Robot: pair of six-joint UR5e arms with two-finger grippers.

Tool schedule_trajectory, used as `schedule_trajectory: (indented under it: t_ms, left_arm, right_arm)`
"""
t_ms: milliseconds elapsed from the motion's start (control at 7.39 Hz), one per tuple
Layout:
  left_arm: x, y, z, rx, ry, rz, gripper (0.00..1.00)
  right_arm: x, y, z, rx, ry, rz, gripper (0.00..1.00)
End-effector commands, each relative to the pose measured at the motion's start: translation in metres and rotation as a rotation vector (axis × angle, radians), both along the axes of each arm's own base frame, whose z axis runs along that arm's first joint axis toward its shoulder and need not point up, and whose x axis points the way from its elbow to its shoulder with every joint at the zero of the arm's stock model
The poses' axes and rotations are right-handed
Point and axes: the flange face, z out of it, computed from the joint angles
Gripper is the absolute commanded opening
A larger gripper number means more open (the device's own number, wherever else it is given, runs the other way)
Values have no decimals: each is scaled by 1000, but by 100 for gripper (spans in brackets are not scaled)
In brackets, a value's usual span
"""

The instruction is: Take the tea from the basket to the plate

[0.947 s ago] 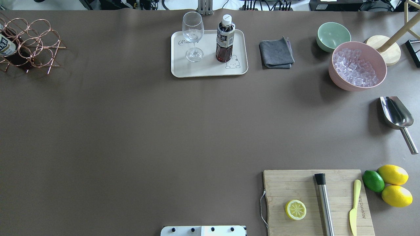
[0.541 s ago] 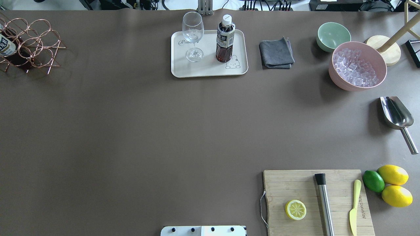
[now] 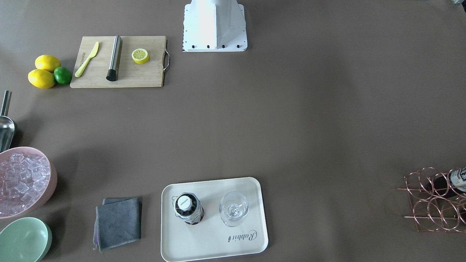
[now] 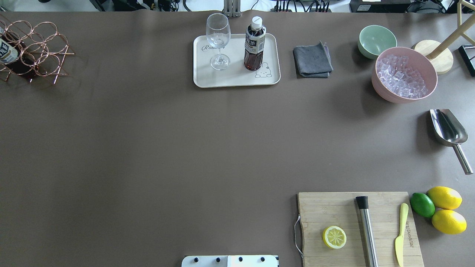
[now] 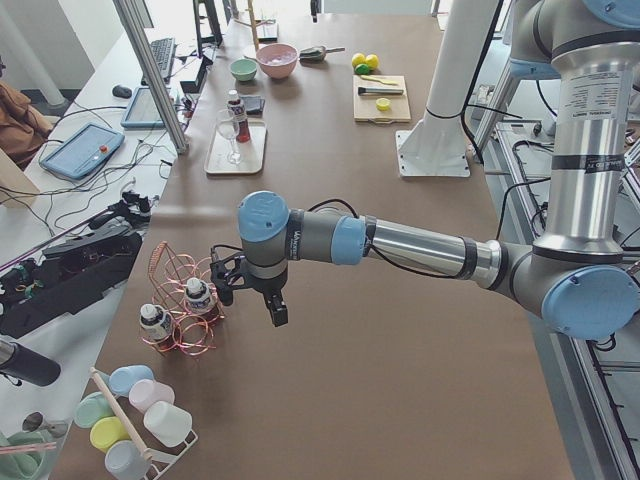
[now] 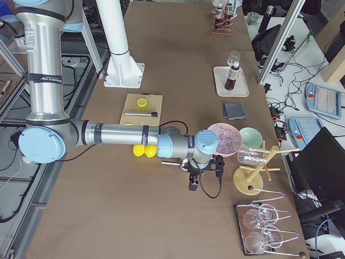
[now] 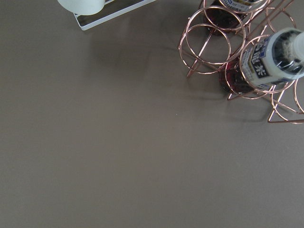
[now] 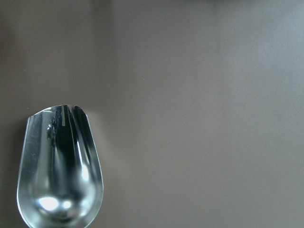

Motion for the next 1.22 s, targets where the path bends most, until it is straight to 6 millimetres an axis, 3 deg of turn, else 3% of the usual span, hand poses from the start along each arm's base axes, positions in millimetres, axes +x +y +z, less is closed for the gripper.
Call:
schedule_trajectory:
  t_ms: [0,676,811,947,1082]
  left_arm:
    - [-3,34,28,-6,2,42,97]
    - [-3,40,45,-16,0,46,97]
    - [-4,38,48,51,-7,63,97]
    - [-2,55,63,99,-9,91,97]
    - [-2,58,65,100,-8,85,97]
  right_arm:
    - [0,1,1,-2,0,1,99]
    - [2,0,-2,2,0,5,99]
    - [2,0,-2,3,1,4,99]
    - [2,0,-2,3,1,4,99]
    - [2,0,0,0,1,4,99]
